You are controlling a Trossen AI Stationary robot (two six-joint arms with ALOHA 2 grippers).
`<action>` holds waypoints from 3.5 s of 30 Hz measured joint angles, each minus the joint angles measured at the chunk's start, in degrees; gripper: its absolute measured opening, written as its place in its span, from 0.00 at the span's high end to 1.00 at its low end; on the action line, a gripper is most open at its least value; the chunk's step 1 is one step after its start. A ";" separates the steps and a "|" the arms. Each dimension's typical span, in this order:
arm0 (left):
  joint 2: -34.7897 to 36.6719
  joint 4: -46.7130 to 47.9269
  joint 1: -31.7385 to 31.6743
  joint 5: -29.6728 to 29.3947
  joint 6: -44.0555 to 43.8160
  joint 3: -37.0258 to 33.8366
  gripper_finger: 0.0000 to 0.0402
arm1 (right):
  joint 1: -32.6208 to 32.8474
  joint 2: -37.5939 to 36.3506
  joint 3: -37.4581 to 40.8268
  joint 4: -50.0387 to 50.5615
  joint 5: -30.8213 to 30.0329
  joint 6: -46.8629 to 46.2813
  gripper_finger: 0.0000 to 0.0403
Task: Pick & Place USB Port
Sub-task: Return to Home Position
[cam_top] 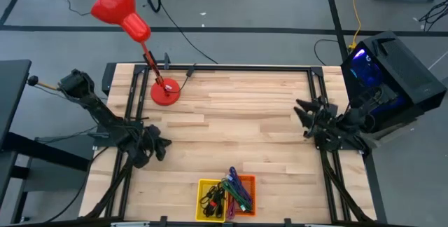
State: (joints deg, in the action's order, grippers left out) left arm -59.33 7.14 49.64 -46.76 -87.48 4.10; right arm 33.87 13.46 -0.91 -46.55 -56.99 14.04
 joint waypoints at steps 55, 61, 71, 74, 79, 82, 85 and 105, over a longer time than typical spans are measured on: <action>59.32 -12.88 -41.05 9.99 -0.42 -3.67 0.94 | -26.89 -13.47 -0.02 -1.68 -14.53 0.01 0.56; 59.05 -12.94 -43.04 9.99 -0.42 -3.68 0.94 | -26.78 -13.42 -0.02 -1.66 -14.53 0.00 0.56; 58.97 -12.86 -43.09 9.95 -0.41 -3.68 0.94 | -26.78 -13.04 0.00 -1.57 -14.53 0.01 0.56; 58.97 -12.85 -43.09 7.37 -0.37 -3.68 0.94 | -26.78 -13.01 0.00 -1.57 -14.54 0.01 0.56; 58.97 -12.88 -43.09 1.03 15.60 -3.68 0.94 | -26.76 -12.98 0.00 -1.52 -14.44 -2.31 0.56; 58.97 -13.13 -43.09 2.90 32.29 -3.68 0.94 | -25.14 -12.99 0.00 6.87 -13.10 -12.98 0.56; 58.97 -13.20 -43.09 5.80 46.95 -3.68 0.94 | -23.37 -12.93 0.02 22.95 0.82 -24.23 0.56; 58.53 -10.89 -43.05 25.86 89.52 -3.65 0.94 | -22.80 -12.19 0.02 43.61 41.42 -21.50 0.56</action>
State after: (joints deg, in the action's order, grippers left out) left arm -0.80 -3.75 6.59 -20.90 2.03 0.45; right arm 11.07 1.27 -0.89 -2.94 -15.57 -7.46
